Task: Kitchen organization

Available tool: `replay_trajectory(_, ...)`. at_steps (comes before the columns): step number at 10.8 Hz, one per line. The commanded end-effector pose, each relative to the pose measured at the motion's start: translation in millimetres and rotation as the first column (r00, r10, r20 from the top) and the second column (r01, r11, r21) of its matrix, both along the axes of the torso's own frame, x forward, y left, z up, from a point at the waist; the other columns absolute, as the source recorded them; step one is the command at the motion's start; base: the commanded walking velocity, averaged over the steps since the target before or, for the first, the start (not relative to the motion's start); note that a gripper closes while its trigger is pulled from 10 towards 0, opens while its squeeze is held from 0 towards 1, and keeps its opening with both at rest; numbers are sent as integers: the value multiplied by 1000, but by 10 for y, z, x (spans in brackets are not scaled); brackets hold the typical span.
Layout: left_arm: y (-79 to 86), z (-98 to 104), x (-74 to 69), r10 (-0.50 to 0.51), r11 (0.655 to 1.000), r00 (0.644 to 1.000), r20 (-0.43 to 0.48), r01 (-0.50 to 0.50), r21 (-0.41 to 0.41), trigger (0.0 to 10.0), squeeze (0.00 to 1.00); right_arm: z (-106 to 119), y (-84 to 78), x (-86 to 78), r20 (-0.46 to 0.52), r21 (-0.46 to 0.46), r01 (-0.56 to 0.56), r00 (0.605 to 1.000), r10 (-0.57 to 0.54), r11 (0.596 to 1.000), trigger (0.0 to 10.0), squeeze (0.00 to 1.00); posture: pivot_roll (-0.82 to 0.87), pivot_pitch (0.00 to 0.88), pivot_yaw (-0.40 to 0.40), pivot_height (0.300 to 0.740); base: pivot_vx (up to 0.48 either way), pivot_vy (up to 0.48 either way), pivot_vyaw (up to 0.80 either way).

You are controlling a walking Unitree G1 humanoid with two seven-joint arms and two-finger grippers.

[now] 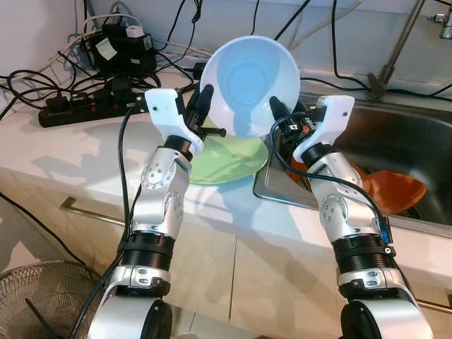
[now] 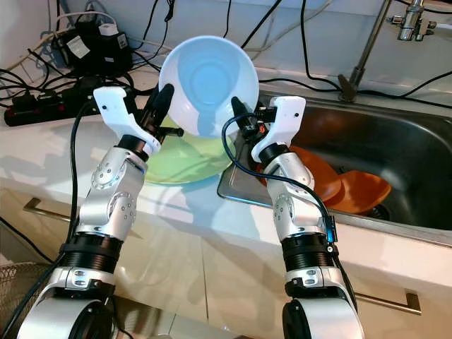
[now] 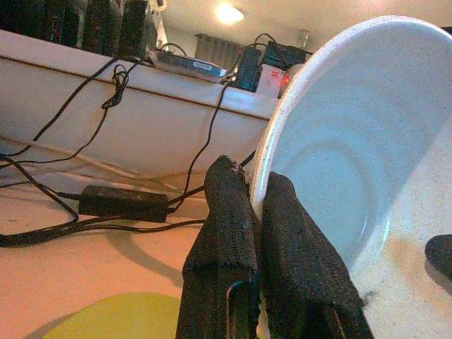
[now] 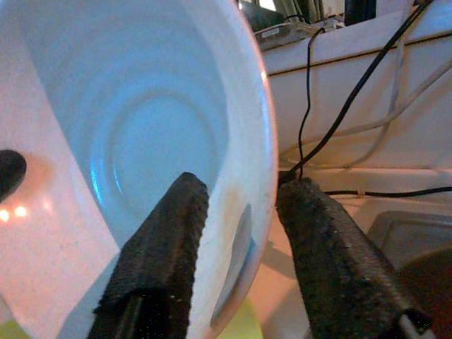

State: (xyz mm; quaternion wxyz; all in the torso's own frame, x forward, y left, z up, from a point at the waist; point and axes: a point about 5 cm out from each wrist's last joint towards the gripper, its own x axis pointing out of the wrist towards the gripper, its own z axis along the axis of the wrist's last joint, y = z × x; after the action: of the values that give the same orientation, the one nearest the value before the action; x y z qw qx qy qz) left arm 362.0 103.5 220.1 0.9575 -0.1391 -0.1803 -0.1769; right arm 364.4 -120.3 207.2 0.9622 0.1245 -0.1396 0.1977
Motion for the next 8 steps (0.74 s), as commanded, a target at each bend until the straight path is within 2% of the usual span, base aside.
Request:
replay_trajectory(1,6,132,-21,-7,1000,998,57,8,-10,10000,0,60,-17,6,11,21,-1,1000,1,1000,0,0,193,0,25,725,0,0,0)
replay_trajectory(8,7,137,-5,-3,1000,998,56,2,8,10000,0,70,8,-24,6,69,-39,999,39,997,0,0,184,0,32,725,0,0,0)
